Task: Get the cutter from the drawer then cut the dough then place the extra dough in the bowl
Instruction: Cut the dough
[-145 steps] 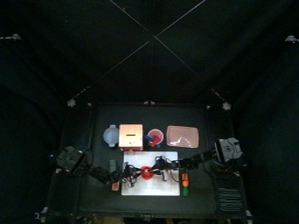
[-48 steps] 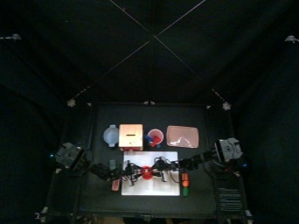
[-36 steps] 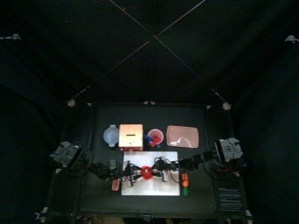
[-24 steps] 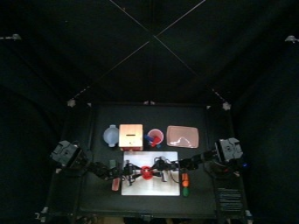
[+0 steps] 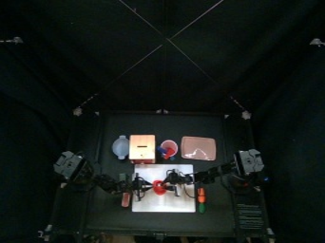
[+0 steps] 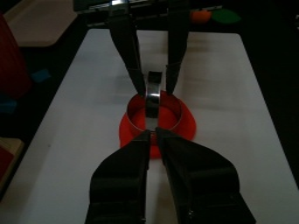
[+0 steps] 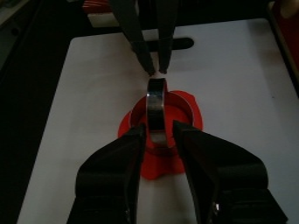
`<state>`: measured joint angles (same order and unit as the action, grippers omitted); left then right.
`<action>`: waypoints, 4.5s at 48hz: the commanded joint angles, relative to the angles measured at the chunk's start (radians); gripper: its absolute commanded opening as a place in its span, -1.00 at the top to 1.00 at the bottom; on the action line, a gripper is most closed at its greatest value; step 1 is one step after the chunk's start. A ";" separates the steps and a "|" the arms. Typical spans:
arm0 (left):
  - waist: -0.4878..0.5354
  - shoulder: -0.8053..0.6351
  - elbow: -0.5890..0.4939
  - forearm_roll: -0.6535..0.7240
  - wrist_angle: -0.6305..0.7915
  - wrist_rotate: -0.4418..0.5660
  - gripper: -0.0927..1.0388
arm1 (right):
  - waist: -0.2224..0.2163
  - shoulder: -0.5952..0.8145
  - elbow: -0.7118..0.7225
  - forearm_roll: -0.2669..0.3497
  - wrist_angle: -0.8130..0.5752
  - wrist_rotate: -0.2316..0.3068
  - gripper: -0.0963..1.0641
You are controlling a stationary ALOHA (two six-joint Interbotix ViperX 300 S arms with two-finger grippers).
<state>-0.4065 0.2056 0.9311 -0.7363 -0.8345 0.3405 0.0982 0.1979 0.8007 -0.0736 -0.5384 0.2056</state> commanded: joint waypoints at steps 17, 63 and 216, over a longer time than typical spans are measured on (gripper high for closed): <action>0.064 0.026 -0.038 0.011 0.049 0.000 -0.19 | -0.015 -0.046 -0.037 -0.006 0.023 -0.005 -0.40; 0.078 0.055 -0.060 0.015 0.087 -0.005 -0.18 | -0.015 -0.037 -0.051 -0.009 0.031 -0.003 -0.22; 0.238 -0.014 -0.238 -0.104 0.502 0.025 -0.53 | -0.098 -0.434 0.209 -0.081 0.183 -0.003 -0.72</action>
<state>-0.1810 0.2025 0.7087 -0.8468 -0.3298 0.3605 0.0046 -0.1887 1.0155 -0.1488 -0.3513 0.2040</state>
